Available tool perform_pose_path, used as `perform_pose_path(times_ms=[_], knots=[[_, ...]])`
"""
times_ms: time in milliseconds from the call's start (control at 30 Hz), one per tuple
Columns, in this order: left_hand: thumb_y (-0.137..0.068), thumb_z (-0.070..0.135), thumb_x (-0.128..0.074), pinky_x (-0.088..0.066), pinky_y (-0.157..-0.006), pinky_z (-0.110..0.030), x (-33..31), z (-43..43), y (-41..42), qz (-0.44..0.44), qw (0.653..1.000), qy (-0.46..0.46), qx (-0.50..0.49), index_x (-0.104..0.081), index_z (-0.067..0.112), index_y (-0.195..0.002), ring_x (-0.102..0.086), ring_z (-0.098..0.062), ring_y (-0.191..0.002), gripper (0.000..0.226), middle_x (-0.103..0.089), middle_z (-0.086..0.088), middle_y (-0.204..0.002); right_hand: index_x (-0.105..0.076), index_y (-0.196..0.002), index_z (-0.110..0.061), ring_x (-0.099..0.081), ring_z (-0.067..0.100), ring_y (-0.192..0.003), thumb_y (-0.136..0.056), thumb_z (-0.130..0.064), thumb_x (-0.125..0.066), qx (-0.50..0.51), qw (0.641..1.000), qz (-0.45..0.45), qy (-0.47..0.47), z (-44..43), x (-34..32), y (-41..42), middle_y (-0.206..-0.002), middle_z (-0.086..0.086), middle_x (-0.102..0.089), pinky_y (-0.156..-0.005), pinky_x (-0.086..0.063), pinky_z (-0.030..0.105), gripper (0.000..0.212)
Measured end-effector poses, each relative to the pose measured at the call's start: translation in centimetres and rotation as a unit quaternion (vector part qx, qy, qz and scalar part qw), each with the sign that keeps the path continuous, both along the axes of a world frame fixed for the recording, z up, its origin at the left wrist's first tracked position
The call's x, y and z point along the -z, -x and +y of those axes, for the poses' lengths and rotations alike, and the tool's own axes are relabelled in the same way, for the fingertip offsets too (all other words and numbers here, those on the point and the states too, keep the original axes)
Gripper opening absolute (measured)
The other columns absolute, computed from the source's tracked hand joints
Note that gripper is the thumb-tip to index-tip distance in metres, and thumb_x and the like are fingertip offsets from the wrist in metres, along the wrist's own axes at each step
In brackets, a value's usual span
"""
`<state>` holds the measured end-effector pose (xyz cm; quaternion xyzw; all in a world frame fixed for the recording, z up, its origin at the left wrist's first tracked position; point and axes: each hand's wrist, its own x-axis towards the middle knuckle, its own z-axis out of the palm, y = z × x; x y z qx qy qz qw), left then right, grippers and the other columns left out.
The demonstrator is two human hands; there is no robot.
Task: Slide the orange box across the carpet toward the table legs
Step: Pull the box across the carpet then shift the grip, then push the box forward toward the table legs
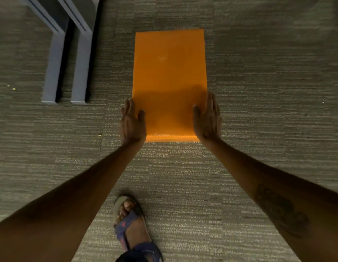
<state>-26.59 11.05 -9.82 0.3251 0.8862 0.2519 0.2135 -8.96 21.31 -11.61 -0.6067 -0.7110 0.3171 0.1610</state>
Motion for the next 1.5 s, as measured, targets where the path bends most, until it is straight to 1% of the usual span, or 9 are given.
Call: perform_pose_path(times_ms=[167, 433, 667, 900, 967, 1100, 1200, 1267, 1500], knots=[[-0.105, 0.04, -0.039, -0.011, -0.126, -0.048, -0.5, -1.3, -1.1, 0.016, 1.0, 0.01, 0.011, -0.013, 0.013, -0.161, -0.001, -0.037, -0.156, 0.067, -0.007, -0.011, -0.169, -0.01, -0.158, -0.015, -0.014, 0.029, -0.151, -0.103, -0.045, -0.034, -0.015, 1.0, -0.018, -0.013, -1.2, -0.8, -0.7, -0.165, 0.009, -0.011, -0.12, -0.021, 0.048, 0.067], [-0.103, 0.046, -0.04, -0.011, -0.125, -0.047, -0.7, -2.4, -1.1, -0.002, 1.0, 0.012, 0.006, -0.011, 0.014, -0.161, -0.001, -0.034, -0.156, 0.072, -0.007, -0.008, -0.17, -0.008, -0.158, -0.018, -0.012, 0.025, -0.151, -0.103, -0.048, -0.034, -0.015, 0.999, -0.033, -0.003, -2.0, -1.5, -1.8, -0.166, 0.004, -0.008, -0.12, -0.02, 0.046, 0.068], [-0.103, 0.041, -0.044, -0.016, -0.126, -0.046, -0.4, -1.4, -0.9, -0.037, 0.998, 0.013, -0.043, -0.016, 0.012, -0.16, -0.012, -0.029, -0.156, 0.07, -0.015, -0.009, -0.169, -0.012, -0.158, -0.018, -0.015, 0.025, -0.151, -0.103, -0.047, -0.034, 0.032, 0.999, -0.005, 0.031, -1.4, -0.5, -1.8, -0.165, 0.006, -0.014, -0.121, -0.019, 0.046, 0.066], [-0.103, 0.039, -0.043, -0.029, -0.121, -0.05, 1.4, -0.5, 0.2, -0.081, 0.994, 0.019, -0.067, -0.022, 0.01, -0.159, -0.028, -0.032, -0.151, 0.066, -0.027, -0.012, -0.165, -0.016, -0.157, -0.018, -0.028, 0.031, -0.146, -0.103, -0.049, -0.03, 0.077, 0.993, 0.025, 0.083, -0.5, 1.0, -0.7, -0.162, 0.008, -0.023, -0.115, -0.03, 0.05, 0.063], [-0.104, 0.04, -0.041, -0.035, -0.117, -0.049, 1.9, -0.2, 0.5, -0.096, 0.992, 0.028, -0.081, -0.024, 0.011, -0.158, -0.036, -0.032, -0.147, 0.063, -0.034, -0.012, -0.161, -0.022, -0.155, -0.018, -0.038, 0.032, -0.14, -0.103, -0.049, -0.03, 0.1, 0.988, 0.048, 0.108, -0.3, 1.4, -0.2, -0.158, 0.01, -0.033, -0.11, -0.035, 0.047, 0.061], [-0.103, 0.042, -0.042, -0.048, -0.084, -0.041, 3.0, 0.0, 1.1, -0.137, 0.985, 0.022, -0.103, -0.041, 0.014, -0.145, -0.059, -0.034, -0.12, 0.05, -0.058, -0.012, -0.139, -0.045, -0.141, -0.016, -0.059, 0.026, -0.106, -0.104, -0.048, -0.032, 0.144, 0.977, 0.08, 0.135, -0.2, 2.3, 0.8, -0.133, 0.01, -0.06, -0.082, -0.037, 0.032, 0.05], [-0.101, 0.039, -0.048, -0.05, -0.09, -0.041, 3.2, -0.1, 1.8, -0.169, 0.977, -0.014, -0.129, -0.048, 0.015, -0.141, -0.061, -0.031, -0.116, 0.047, -0.062, -0.009, -0.135, -0.061, -0.118, -0.02, -0.052, 0.001, -0.069, -0.101, -0.052, -0.038, 0.182, 0.971, 0.11, 0.11, -0.5, 2.8, 1.5, -0.094, -0.006, -0.064, -0.062, -0.034, 0.021, 0.043], [-0.101, 0.039, -0.049, -0.052, -0.093, -0.044, 3.2, 0.0, 2.5, -0.175, 0.975, -0.02, -0.138, -0.051, 0.016, -0.139, -0.062, -0.03, -0.114, 0.044, -0.064, -0.009, -0.132, -0.063, -0.105, -0.024, -0.047, -0.012, -0.061, -0.1, -0.052, -0.04, 0.2, 0.969, 0.111, 0.089, -0.8, 2.9, 2.1, -0.076, -0.02, -0.057, -0.054, -0.032, 0.016, 0.036], [-0.101, 0.036, -0.047, -0.056, -0.092, -0.053, 3.0, 0.3, 7.2, -0.175, 0.971, -0.053, -0.153, -0.057, 0.017, -0.13, -0.066, -0.032, -0.107, 0.036, -0.069, -0.009, -0.12, -0.064, -0.111, -0.017, -0.051, -0.019, -0.057, -0.103, -0.045, -0.04, 0.182, 0.971, 0.142, 0.057, -1.3, 2.7, 6.9, -0.08, -0.012, -0.059, -0.049, -0.032, 0.003, 0.038]])
